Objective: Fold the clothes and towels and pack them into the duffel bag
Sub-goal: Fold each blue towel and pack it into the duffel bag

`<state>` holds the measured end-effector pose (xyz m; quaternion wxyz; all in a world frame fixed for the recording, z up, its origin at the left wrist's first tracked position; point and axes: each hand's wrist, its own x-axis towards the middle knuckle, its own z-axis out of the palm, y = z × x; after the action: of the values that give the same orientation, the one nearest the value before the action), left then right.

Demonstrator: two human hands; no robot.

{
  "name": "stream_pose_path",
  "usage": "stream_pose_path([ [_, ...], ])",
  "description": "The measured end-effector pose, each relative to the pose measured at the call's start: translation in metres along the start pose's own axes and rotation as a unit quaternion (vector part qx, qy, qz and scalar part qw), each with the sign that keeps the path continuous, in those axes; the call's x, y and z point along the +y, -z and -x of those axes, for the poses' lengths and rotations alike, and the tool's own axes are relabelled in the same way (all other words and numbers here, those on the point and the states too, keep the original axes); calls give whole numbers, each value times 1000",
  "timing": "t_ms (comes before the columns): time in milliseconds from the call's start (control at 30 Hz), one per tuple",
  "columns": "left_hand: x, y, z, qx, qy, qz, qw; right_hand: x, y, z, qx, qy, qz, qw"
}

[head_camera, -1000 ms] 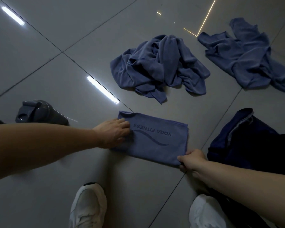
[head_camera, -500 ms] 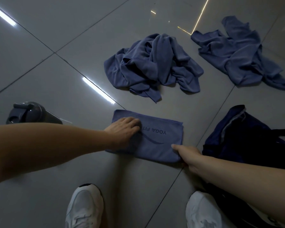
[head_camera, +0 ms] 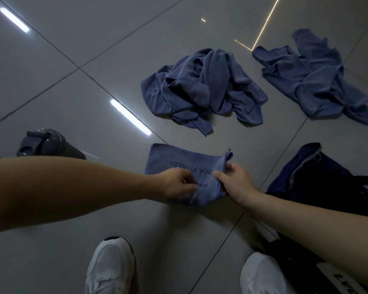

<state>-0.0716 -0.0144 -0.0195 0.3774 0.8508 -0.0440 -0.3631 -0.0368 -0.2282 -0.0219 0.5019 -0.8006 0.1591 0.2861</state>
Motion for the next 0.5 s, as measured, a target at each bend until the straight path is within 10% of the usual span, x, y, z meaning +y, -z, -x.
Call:
stream_pose_path([
  [200, 11, 19, 9, 77, 81, 368, 923, -33, -40, 14, -52, 96, 29, 994],
  [500, -30, 44, 22, 139, 145, 350, 915, -60, -102, 20, -89, 140, 67, 984],
])
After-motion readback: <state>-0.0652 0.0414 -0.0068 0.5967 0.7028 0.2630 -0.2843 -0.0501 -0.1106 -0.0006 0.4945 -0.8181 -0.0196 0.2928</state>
